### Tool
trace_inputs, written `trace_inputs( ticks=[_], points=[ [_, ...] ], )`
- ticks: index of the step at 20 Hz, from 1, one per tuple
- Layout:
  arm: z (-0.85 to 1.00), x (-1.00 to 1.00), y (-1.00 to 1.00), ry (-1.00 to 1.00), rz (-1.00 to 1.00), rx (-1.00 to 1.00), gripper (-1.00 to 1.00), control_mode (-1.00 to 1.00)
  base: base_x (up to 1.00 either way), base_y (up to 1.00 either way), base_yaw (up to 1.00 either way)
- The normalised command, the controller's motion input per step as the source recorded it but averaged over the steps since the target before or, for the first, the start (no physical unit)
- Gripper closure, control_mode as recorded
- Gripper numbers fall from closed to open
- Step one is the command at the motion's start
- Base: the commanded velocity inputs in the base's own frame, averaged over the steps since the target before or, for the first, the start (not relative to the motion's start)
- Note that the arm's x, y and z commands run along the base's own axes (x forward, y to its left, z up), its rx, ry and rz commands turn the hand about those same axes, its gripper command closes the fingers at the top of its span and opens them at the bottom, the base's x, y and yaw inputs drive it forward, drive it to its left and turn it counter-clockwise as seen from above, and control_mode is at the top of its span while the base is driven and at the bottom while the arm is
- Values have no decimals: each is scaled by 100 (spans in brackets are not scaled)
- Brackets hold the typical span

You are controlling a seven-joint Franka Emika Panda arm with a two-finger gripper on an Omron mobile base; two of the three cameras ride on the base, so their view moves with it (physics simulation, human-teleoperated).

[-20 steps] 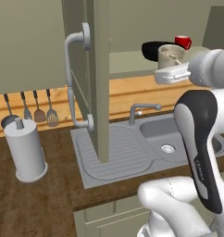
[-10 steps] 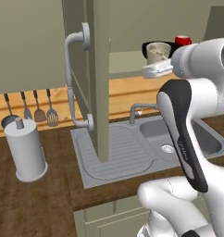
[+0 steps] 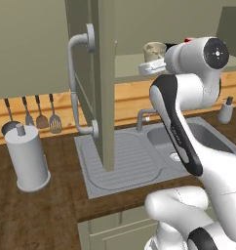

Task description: Gather all objects into one cabinet and sort the glasses and bowls to opposite sides.

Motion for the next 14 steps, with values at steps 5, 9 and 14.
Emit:
trace_inputs(
  ticks=[5, 9, 14],
  points=[
    [-7, 69, 5, 1, 0, 0, 100, -100, 0, 0, 0],
    [-3, 70, 7, 4, 0, 0, 100, -100, 0, 0, 0],
    [0, 69, 9, 7, 0, 0, 100, -100, 0, 0, 0]
  ],
)
